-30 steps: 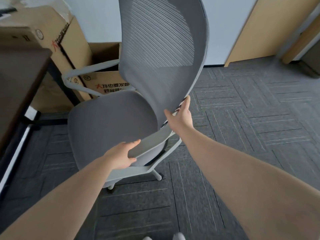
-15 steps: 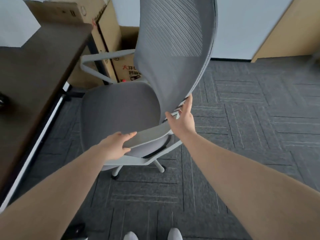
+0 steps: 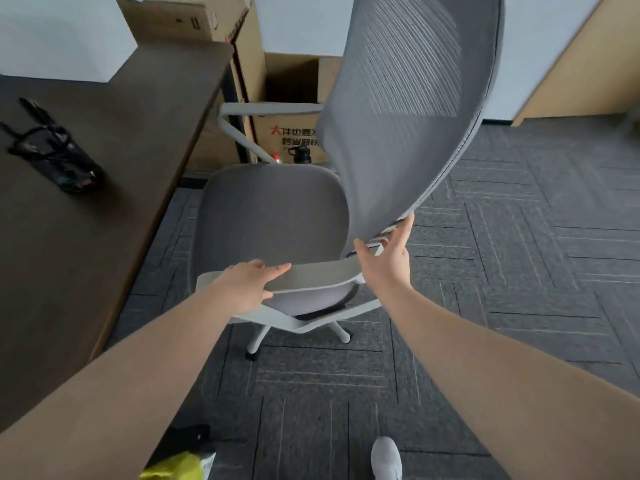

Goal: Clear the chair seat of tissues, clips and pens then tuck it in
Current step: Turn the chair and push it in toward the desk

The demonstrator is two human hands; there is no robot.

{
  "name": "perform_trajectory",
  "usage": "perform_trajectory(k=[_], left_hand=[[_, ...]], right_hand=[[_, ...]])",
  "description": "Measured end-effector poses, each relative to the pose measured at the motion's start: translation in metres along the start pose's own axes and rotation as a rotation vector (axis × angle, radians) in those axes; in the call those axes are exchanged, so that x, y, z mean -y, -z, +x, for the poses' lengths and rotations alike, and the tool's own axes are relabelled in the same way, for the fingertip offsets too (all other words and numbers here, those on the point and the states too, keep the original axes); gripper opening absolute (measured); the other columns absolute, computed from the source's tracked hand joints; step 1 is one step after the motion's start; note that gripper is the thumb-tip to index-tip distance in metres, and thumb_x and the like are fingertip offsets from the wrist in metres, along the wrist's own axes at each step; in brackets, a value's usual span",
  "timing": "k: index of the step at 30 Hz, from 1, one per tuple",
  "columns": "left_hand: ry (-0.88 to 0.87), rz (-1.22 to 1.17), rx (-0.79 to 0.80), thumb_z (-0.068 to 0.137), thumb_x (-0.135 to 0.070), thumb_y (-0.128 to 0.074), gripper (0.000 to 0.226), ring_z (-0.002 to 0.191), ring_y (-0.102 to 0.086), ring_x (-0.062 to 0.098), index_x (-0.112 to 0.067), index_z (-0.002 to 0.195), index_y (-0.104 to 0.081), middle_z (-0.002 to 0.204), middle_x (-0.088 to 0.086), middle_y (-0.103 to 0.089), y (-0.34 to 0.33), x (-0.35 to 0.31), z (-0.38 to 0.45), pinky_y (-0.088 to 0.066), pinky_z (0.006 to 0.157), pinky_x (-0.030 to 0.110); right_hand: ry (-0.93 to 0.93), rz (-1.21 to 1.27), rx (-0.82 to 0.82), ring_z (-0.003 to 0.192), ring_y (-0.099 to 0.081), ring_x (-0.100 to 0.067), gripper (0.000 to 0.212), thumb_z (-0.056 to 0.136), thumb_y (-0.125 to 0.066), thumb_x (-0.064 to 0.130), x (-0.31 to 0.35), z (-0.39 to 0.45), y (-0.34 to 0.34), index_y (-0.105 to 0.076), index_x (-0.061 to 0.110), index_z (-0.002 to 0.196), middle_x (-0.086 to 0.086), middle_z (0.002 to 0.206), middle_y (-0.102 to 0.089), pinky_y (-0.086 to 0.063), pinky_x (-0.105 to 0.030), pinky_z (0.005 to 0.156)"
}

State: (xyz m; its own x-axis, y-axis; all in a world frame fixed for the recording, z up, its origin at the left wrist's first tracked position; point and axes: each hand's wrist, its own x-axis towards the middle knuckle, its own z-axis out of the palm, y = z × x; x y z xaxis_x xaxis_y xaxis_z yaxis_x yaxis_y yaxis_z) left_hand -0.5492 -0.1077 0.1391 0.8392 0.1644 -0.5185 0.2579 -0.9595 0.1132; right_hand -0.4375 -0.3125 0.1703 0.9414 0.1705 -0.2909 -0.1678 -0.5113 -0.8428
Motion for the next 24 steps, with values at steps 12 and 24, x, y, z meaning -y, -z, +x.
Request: perform_trajectory(k=[12, 24], left_hand=[[-0.072, 0.083, 0.006, 0.099, -0.034, -0.039, 0.06, 0.118, -0.046, 0.023, -0.047, 0.146, -0.004, 0.132, 0.002, -0.043, -0.015, 0.046, -0.025, -0.038, 0.101, 0.038], [-0.051, 0.091, 0.07, 0.1, -0.031, -0.038, 0.061, 0.129, -0.039, 0.023, -0.047, 0.146, -0.002, 0.145, 0.002, -0.035, -0.023, 0.1, -0.071, -0.032, 0.109, 0.041]], right_hand=[[-0.038, -0.055, -0.074, 0.107, -0.053, -0.023, 0.103, 0.088, -0.062, 0.039, 0.003, -0.052, -0.042, 0.024, 0.039, 0.144, 0.001, 0.149, -0.039, -0.045, -0.041, 0.087], [-0.009, -0.099, -0.017, 0.132, -0.043, -0.025, 0.107, 0.088, -0.064, 0.035, 0.005, -0.103, -0.087, 0.026, 0.033, 0.146, -0.001, 0.15, -0.038, -0.039, -0.043, 0.102]])
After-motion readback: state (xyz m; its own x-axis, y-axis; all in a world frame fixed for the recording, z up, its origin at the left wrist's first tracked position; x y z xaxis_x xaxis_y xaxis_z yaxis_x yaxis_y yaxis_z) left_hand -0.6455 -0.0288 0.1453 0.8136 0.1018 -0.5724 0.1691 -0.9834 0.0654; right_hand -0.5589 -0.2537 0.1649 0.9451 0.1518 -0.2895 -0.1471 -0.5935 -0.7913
